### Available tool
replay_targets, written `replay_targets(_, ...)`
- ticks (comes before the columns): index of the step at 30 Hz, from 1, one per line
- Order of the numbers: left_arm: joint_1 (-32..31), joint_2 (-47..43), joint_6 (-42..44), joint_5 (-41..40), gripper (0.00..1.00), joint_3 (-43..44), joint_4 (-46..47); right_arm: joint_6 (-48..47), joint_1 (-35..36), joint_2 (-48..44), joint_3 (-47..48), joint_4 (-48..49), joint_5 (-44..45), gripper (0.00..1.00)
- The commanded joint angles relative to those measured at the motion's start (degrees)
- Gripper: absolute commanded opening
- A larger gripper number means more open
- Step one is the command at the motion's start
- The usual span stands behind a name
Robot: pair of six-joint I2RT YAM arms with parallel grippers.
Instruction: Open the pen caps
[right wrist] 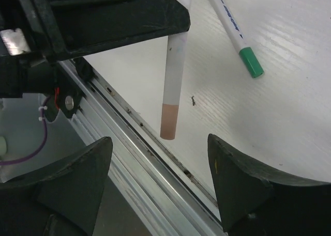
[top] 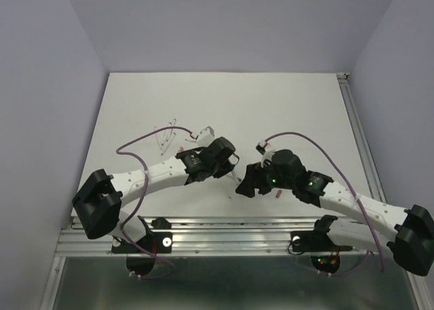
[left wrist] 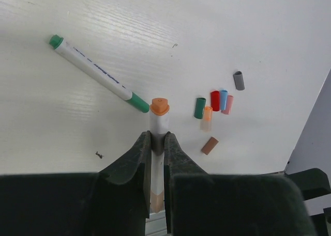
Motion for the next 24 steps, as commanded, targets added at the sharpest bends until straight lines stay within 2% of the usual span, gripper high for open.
replay_targets(1, 0.0, -0.5, -1.0, -2.0, 0.00, 3.2, 0.1, 0.0, 0.7, 3.0, 2.1, 5.1, -1.2, 0.78)
replay_targets(3, 0.0, -0.6, -1.9, -2.1, 0.00, 3.5, 0.1, 0.4, 0.9, 3.5, 2.2, 4.7, -0.7, 0.78)
replay_targets(8, 0.0, -0.3, -2.1, -1.1, 0.00, 4.2, 0.2, 1.1, 1.0, 4.5, 2.0, 5.8, -0.5, 0.67)
replay_targets(9, 0.0, -0.1, -2.1, -1.1, 0.00, 4.2, 0.3, 1.2, 0.9, 4.6, 2.0, 6.0, -0.1, 0.56)
replay_targets(11, -0.1, 0.4, -2.4, -0.4, 0.00, 4.1, 0.3, 1.6, 0.9, 4.9, 1.8, 6.8, 0.4, 0.49)
replay_targets(12, -0.1, 0.7, -2.4, -0.3, 0.00, 4.1, 0.5, 1.7, 0.9, 5.0, 1.7, 7.3, 0.4, 0.40)
replay_targets(17, -0.1, 0.4, -2.1, 0.1, 0.00, 4.2, 0.8, 2.4, 0.9, 4.6, 1.4, 7.4, 1.9, 0.29)
replay_targets(20, 0.0, 0.2, -1.8, -0.1, 0.00, 4.1, 1.1, 3.5, 0.9, 4.3, 1.2, 6.7, 2.2, 0.17)
replay_targets(22, 0.2, 0.0, -1.8, -0.9, 0.00, 4.1, 1.2, 3.8, 1.0, 4.0, 1.3, 5.8, 1.3, 0.05)
replay_targets(24, 1.7, -0.4, -0.9, -2.0, 0.00, 4.7, 1.0, 4.7, 1.0, 3.2, 0.7, 3.9, -1.0, 0.01)
